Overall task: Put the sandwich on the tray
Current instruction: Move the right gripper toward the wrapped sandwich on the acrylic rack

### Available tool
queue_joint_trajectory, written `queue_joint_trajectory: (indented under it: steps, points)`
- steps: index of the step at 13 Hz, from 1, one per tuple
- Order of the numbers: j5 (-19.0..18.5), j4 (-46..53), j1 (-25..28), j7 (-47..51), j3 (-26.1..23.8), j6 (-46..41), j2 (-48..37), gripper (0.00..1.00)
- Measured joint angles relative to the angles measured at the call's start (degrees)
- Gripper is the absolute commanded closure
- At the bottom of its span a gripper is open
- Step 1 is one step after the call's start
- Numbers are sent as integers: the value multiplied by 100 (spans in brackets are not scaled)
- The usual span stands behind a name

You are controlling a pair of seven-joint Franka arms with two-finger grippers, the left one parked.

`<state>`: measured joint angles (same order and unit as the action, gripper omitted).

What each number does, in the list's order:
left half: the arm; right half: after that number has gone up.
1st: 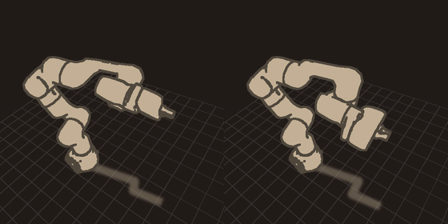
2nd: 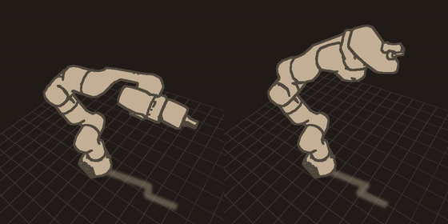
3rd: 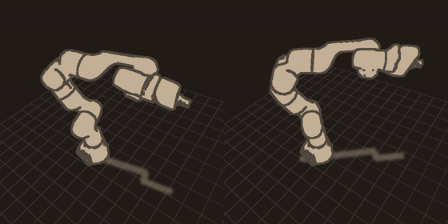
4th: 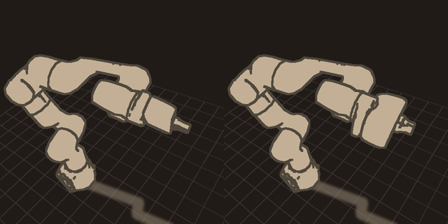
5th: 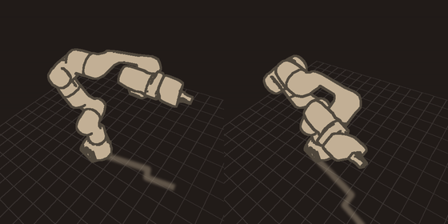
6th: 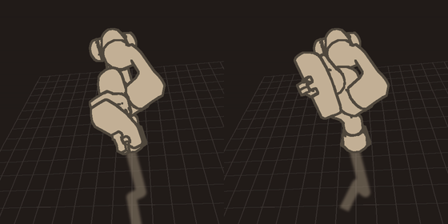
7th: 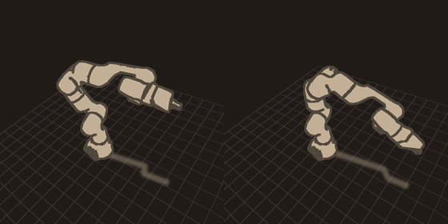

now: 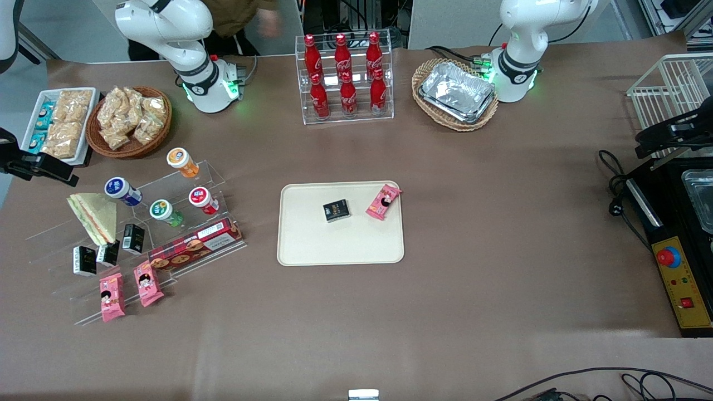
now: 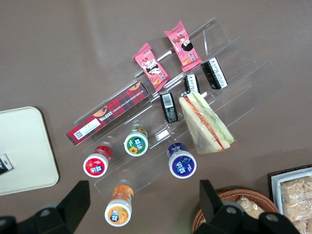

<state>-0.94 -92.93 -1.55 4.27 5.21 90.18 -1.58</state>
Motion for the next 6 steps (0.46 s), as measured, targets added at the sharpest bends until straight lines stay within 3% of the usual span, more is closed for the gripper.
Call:
queue_joint_trajectory:
  steps: [6]
  points:
    - [0,58,-6,0,15,-78,-8,0]
